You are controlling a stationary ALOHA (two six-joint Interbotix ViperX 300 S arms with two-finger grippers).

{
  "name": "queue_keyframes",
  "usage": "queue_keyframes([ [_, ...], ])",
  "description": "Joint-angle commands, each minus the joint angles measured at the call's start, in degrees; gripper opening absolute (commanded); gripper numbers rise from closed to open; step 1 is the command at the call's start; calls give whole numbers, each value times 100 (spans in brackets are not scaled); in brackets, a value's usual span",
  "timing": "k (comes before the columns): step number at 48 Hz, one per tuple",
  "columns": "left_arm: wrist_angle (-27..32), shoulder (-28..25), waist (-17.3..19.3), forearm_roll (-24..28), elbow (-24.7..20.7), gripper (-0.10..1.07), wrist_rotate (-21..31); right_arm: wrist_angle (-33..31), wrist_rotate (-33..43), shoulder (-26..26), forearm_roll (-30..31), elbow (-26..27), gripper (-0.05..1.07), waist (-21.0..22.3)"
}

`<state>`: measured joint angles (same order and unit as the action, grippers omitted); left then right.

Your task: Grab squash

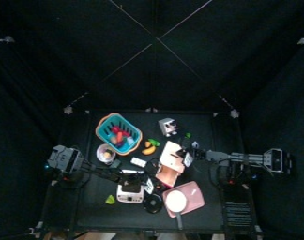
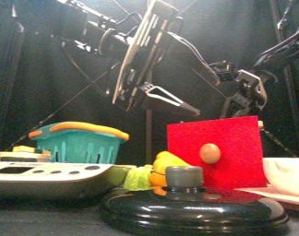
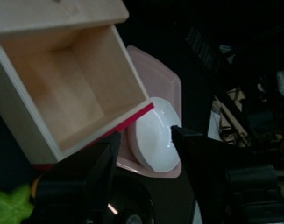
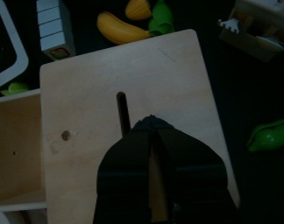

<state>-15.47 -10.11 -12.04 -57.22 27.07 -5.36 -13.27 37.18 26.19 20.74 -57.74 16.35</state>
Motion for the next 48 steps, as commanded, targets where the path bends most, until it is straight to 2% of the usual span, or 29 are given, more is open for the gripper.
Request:
queue_keyframes([
  [1, -35, 439, 141, 360, 79, 87, -18, -97, -9, 132, -88, 105, 29, 0],
  [7, -35, 817, 316, 773, 431, 87, 9, -158, 0, 378, -176, 229, 29, -70],
  [16, -35, 1380, 642, 1011, 976, 87, -26, -167, -18, 536, -606, 510, 29, -422],
  [29, 0, 2083, 1195, 1951, 1740, 87, -18, -105, 18, 334, -1107, 1055, 30, -1582],
  [34, 26, 2426, 1362, 2206, 1951, 87, -18, -167, 18, 202, -1503, 1310, 30, -2101],
  [38, 62, 2637, 1459, 2408, 2092, 87, -18, -378, 26, 62, -1942, 1485, 31, -2320],
  [48, 158, 2953, 1608, 2751, 2347, 87, -18, -1310, 167, -255, -2900, 1854, 33, -2329],
])
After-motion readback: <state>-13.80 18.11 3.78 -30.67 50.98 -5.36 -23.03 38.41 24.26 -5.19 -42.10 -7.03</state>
